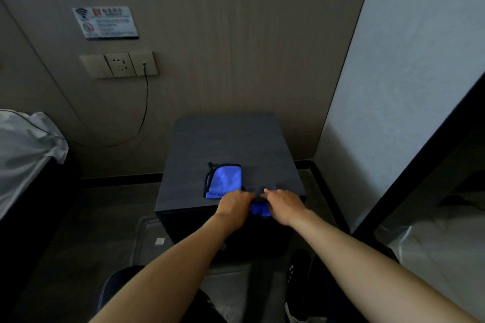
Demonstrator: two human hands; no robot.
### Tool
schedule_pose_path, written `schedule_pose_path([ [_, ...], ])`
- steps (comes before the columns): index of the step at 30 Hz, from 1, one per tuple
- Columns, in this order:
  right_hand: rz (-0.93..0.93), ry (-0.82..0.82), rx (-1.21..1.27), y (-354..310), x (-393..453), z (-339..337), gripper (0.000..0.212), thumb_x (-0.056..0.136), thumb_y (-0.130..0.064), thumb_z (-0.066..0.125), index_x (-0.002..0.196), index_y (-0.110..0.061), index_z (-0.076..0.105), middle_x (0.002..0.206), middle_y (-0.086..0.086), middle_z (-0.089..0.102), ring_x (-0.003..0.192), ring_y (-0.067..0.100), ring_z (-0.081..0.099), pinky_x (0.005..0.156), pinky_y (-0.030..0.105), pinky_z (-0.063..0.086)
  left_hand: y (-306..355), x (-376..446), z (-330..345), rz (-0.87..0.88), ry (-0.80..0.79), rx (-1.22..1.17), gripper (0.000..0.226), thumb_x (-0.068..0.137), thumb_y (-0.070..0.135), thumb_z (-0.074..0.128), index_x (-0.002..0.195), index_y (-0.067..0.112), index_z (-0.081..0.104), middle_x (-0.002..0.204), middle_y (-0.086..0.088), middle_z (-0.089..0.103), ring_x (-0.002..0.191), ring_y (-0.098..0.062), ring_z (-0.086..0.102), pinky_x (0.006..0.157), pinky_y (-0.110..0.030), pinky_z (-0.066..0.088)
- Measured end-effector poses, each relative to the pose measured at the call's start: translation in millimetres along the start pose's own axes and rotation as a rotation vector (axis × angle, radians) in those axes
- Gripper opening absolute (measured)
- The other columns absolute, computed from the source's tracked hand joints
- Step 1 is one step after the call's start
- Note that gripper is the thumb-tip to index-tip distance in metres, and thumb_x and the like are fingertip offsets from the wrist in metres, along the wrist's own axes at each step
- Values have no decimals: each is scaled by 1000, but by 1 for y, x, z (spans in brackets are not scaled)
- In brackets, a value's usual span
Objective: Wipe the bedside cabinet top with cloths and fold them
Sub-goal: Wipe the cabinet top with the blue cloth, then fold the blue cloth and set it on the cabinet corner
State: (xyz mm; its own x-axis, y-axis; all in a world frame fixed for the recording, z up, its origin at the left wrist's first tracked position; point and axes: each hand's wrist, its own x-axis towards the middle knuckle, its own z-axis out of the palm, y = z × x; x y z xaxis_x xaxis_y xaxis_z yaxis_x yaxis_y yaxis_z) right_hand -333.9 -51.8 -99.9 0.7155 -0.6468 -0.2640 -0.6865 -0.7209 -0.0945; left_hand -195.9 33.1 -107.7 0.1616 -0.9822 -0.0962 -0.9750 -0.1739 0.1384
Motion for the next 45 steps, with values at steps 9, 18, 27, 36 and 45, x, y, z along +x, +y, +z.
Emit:
schedule_pose_path([
  [9, 137, 299, 119, 0, -9, -60, 14, 87, -34, 63, 98, -27, 67, 101, 3, 70, 98, 27, 66, 71, 33, 48, -17, 4, -48, -61, 311, -612, 13, 92, 11, 59, 95, 10, 71, 90, -8, 73, 86, -25, 67, 75, -32, 47],
  [18, 261, 184, 1173, 2, -7, -103, 14, 96, -17, 56, 87, -12, 65, 79, 6, 67, 69, 20, 63, 62, 31, 51, -30, 8, -98, -137, 318, -816, 27, 102, 27, 51, 86, 7, 59, 77, -9, 63, 69, -17, 54, 64, -32, 41],
  [27, 167, 144, 1287, -2, 5, -139, 15, 89, -22, 60, 75, -18, 63, 90, 9, 67, 94, 27, 62, 89, 37, 45, -59, 1, -116, 107, -103, -889, 51, 71, 16, 89, 117, 13, 67, 110, 2, 74, 99, -7, 69, 88, -25, 56],
  [36, 256, -126, 1504, 2, 0, -162, 35, 95, -28, 52, 111, -2, 68, 110, 18, 71, 100, 32, 67, 92, 40, 50, -74, -2, -91, -147, -179, -960, 23, 96, 25, 63, 111, 8, 69, 105, -6, 72, 93, -14, 62, 88, -35, 52],
  [45, 339, 49, 1764, 5, 6, -166, 35, 89, -24, 54, 115, -3, 64, 123, 21, 65, 109, 35, 64, 99, 41, 49, -57, -2, -93, -297, -72, -1489, 34, 99, 38, 56, 109, 7, 67, 77, -1, 72, 69, -11, 65, 67, -28, 52],
])
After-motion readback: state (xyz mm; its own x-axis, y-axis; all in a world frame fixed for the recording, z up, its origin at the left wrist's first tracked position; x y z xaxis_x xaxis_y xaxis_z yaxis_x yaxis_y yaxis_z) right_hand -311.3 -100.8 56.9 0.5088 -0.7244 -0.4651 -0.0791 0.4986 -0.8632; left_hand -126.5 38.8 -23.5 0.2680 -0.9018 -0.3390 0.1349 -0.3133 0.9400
